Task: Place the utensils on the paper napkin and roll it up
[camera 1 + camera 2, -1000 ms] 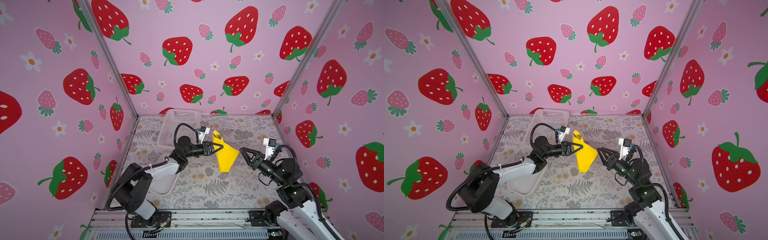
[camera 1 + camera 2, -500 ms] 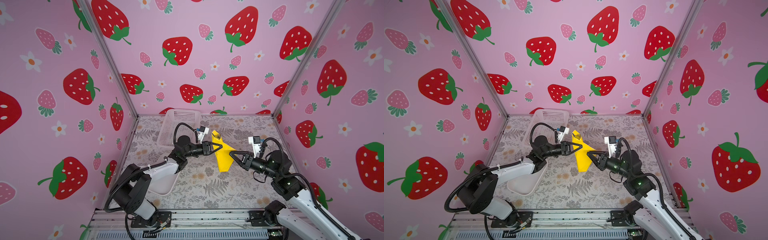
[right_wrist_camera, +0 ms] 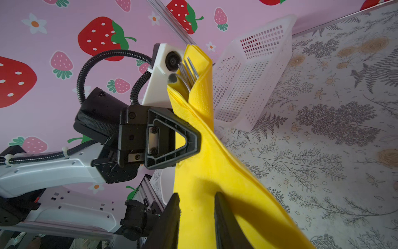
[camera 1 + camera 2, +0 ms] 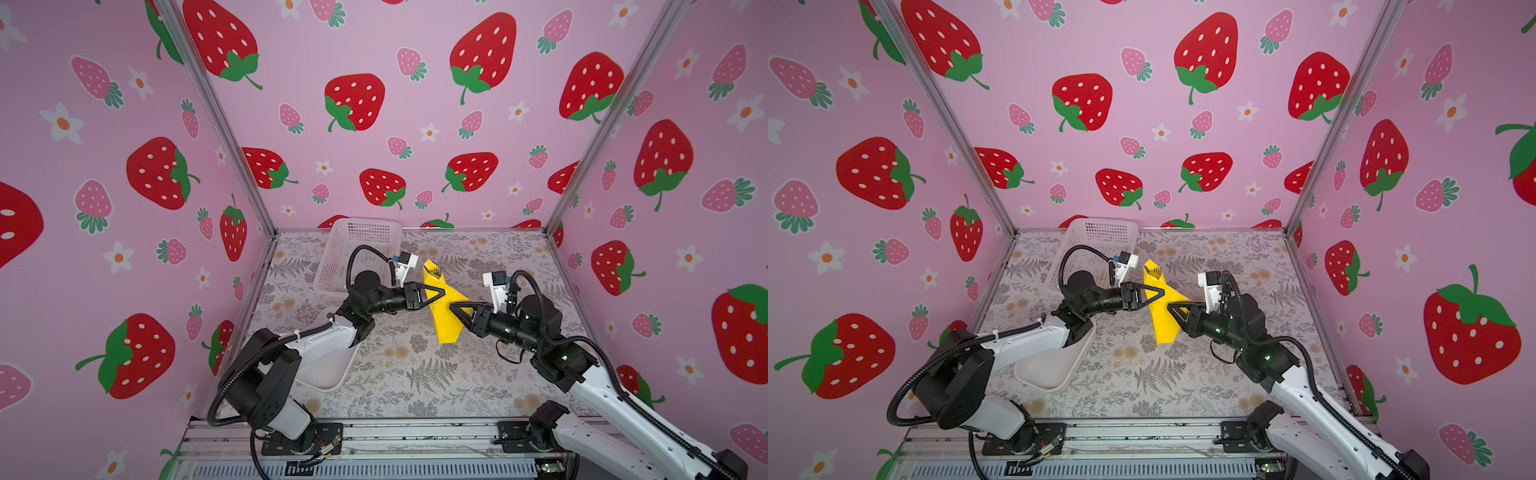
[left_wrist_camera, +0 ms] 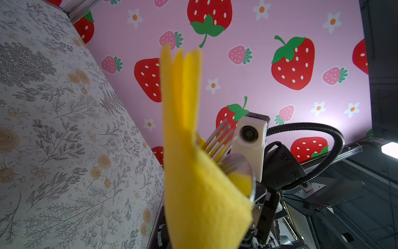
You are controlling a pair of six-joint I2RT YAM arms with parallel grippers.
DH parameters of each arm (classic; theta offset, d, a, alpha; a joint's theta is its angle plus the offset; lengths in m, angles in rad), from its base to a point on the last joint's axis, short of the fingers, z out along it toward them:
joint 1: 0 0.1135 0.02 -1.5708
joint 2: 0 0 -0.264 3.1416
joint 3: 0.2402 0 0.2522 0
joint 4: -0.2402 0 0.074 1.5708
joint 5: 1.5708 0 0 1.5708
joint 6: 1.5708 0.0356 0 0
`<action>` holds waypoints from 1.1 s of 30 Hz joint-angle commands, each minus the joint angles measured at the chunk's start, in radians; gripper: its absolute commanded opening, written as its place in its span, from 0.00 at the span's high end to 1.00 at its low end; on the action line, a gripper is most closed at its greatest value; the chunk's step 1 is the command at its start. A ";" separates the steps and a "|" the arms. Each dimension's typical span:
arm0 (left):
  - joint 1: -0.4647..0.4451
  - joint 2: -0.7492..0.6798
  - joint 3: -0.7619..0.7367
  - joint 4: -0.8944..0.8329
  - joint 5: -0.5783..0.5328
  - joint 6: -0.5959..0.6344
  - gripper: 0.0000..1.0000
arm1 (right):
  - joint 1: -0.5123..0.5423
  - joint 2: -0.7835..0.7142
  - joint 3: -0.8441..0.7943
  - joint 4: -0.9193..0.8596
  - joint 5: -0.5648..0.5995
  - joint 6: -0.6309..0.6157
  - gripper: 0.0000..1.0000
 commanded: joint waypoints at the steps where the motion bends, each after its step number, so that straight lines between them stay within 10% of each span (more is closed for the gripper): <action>1: -0.002 -0.027 0.055 0.063 0.026 -0.022 1.00 | 0.005 0.003 0.005 0.002 0.023 -0.017 0.69; 33: -0.023 -0.017 0.044 0.037 0.037 -0.017 1.00 | 0.005 0.042 0.012 0.150 0.123 0.085 0.73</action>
